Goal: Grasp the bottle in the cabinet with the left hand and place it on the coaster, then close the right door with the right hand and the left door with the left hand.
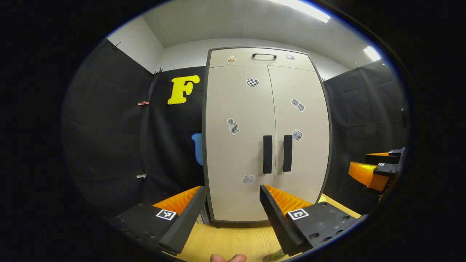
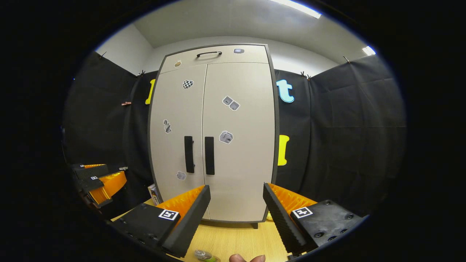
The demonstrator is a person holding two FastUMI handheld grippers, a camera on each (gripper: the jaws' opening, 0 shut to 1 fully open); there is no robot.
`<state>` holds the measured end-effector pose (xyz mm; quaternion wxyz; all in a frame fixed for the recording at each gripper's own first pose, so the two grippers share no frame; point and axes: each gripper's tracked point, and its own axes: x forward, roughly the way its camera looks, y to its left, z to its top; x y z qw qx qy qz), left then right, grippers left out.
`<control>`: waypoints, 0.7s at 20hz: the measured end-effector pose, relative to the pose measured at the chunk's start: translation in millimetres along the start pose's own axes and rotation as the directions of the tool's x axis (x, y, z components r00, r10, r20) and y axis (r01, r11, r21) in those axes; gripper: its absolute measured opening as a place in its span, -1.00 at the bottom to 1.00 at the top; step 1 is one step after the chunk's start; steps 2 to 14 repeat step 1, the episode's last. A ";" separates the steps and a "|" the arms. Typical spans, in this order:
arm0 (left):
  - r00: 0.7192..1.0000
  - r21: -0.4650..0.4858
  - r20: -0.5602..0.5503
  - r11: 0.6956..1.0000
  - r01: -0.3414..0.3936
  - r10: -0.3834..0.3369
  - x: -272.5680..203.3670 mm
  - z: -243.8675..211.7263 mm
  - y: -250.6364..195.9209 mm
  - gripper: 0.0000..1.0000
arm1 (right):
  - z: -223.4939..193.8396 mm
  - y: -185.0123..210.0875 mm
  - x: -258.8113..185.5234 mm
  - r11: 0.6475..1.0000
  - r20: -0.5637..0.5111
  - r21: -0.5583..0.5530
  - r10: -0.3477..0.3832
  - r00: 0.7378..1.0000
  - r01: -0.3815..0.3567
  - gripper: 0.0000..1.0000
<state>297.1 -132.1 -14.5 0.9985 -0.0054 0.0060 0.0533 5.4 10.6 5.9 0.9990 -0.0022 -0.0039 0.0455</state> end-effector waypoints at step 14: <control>1.000 0.000 0.000 1.000 -0.004 0.004 0.2 0.3 -0.8 0.90 | -0.4 -0.5 1.4 1.000 -0.002 0.004 0.006 1.000 -0.006 0.94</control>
